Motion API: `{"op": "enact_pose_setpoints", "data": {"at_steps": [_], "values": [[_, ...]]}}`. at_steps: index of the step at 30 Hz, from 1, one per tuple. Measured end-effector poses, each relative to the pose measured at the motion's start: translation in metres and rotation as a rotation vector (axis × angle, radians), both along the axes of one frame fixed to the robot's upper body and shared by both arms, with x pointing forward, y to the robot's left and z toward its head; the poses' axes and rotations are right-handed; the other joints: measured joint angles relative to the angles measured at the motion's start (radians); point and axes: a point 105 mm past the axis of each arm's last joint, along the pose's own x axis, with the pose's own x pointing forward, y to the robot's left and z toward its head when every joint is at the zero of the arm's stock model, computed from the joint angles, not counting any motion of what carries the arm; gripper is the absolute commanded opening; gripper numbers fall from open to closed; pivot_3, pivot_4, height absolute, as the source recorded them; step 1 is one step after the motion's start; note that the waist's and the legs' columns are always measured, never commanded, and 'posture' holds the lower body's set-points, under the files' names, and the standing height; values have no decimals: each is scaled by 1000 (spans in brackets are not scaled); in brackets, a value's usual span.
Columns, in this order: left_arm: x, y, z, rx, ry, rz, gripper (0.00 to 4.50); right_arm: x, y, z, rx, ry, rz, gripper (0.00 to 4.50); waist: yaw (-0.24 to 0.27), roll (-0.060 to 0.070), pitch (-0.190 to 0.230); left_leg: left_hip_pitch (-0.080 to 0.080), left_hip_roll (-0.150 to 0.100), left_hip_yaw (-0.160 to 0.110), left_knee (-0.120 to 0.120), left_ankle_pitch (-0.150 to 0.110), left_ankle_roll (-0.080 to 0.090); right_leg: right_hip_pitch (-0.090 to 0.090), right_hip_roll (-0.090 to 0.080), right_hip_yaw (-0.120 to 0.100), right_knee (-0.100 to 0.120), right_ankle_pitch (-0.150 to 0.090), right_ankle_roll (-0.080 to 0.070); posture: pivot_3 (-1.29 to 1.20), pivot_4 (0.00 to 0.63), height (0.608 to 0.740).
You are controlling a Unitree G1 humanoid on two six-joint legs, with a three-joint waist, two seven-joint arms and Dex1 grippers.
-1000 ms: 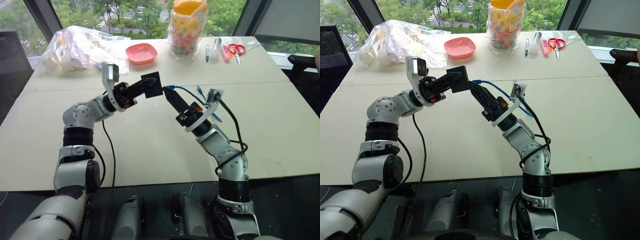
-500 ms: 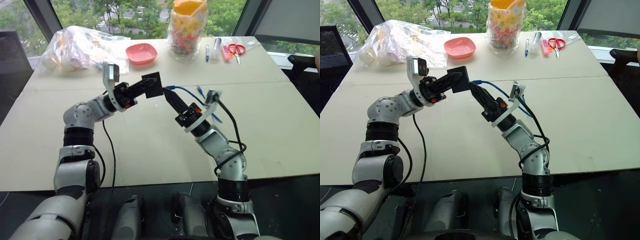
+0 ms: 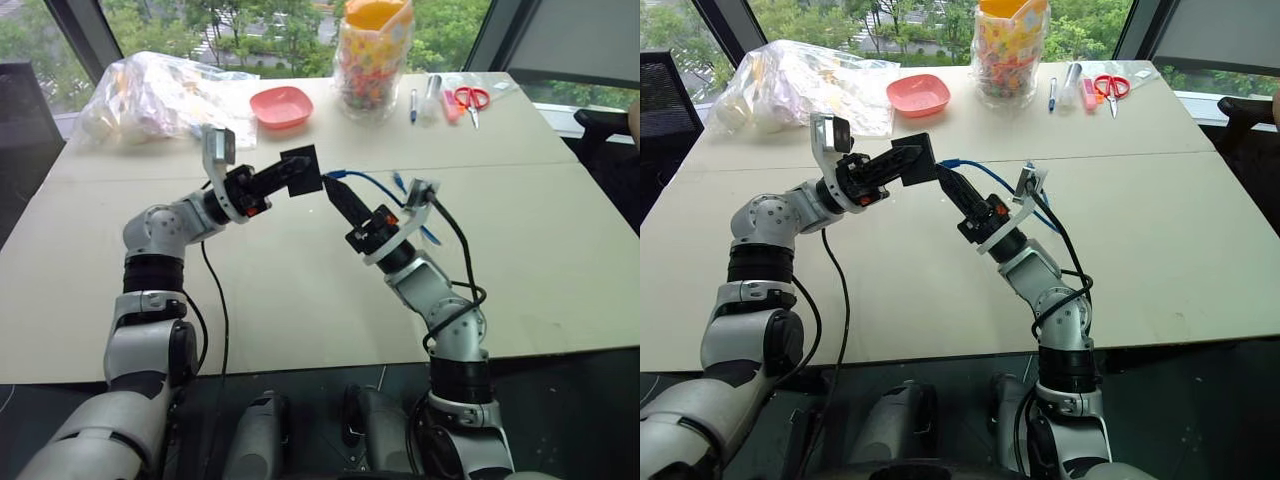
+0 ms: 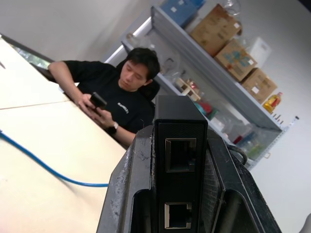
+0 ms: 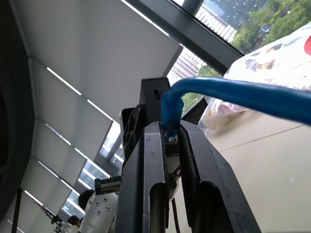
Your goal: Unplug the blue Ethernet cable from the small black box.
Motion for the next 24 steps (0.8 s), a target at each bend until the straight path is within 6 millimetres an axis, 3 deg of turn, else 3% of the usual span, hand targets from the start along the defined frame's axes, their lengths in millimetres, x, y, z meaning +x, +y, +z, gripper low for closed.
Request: {"op": "enact_pose_setpoints", "data": {"at_steps": [3, 6, 8, 10, 14, 18, 19, 22, 24], "values": [[2, 31, 8, -3, -17, 90, 525, 11, -40, -5, 8, 34, -148, 42, 0, 0, 0, -1, 0, 0, 0, 0, 0, 0, 0, 0, -1, 0, 0, 0, 150, 740], [3, 46, 16, -31, -42, 145, 525, 13, -55, -5, -4, 38, -197, 42, 1, 0, 0, 0, 0, 0, -1, 0, 0, 0, 0, 0, -1, 0, 0, 0, 150, 740], [8, 42, 11, 17, -57, 187, 525, 15, -55, -8, -34, 55, -206, 42, 3, 0, 0, 0, 0, 0, -1, 0, 0, 0, 0, 0, -1, 0, -1, 0, 150, 740], [18, 27, -8, 173, -95, 260, 525, 23, -58, -18, -161, 98, -251, 42, 5, 0, 0, 0, -1, 1, -1, 0, 0, 1, -2, 0, -2, 0, -1, 0, 150, 740], [34, -7, -48, 413, -178, 382, 525, 46, -81, -52, -429, 236, -369, 42, 4, 0, 0, -4, -2, 3, -1, -1, 1, 0, -3, 0, -10, 3, 0, 0, 150, 740], [39, -23, -42, 387, -265, 460, 525, 59, -96, -76, -579, 322, -411, 42, -1, 0, 0, -7, -1, 5, -1, -3, 5, -3, -1, 0, -11, 6, 5, 0, 150, 740], [40, -26, -41, 383, -278, 471, 525, 62, -98, -77, -599, 325, -417, 881, 0, 0, 0, -8, -1, 5, -2, -3, 5, -3, -1, 0, -11, 6, 5, 0, 150, 740], [43, -37, -48, 394, -296, 498, 525, 68, -98, -71, -638, 305, -420, 2114, 2, 0, 0, -8, -1, 5, -1, -3, 5, -3, 2, 0, -11, 6, 5, 0, 150, 740], [46, -45, -55, 404, -297, 508, 525, 69, -96, -69, -659, 288, -407, 3214, 3, 0, 0, -8, -1, 5, -1, -3, 5, -3, 2, 0, -11, 6, 5, 0, 150, 740]]}}
